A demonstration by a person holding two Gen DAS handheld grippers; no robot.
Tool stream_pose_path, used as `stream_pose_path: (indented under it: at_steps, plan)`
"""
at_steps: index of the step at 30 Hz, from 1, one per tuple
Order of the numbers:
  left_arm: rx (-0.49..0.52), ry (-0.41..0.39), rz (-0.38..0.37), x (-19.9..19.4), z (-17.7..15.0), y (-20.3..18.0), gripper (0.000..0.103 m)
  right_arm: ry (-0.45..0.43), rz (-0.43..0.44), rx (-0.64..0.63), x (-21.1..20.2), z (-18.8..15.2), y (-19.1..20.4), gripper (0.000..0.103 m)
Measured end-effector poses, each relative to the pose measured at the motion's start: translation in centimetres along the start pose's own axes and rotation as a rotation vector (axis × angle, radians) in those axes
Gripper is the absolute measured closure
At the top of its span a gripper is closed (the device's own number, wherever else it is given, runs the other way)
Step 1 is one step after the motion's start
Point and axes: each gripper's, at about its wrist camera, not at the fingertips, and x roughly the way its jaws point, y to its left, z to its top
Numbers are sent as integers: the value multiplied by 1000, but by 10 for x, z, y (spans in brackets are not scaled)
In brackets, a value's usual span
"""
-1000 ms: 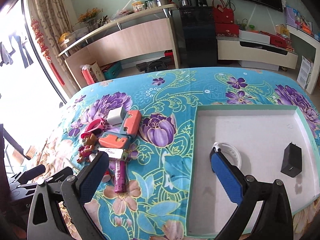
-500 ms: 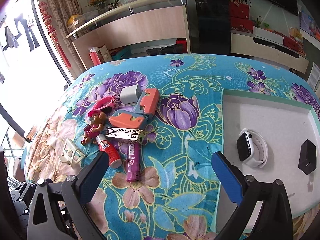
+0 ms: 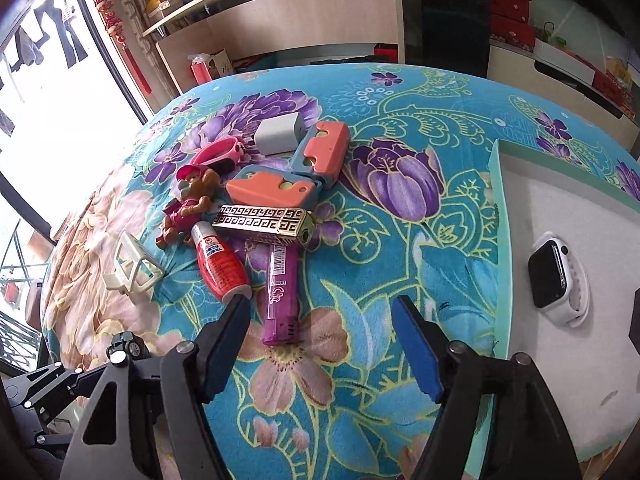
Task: Organize rigid objects
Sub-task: 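Grasp the purple lighter with the right tool while the left tool grasps the black toy car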
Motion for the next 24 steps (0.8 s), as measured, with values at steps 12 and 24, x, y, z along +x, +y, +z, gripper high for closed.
stream_pose_path:
  at_steps: [12,24]
  plan:
    - [0,-18,-5,4,5,2,65,14,-43,-86,16,4,15,48]
    - [1,-22,-5,6,5,2,65,-7,-77,-148,24,6,26,64]
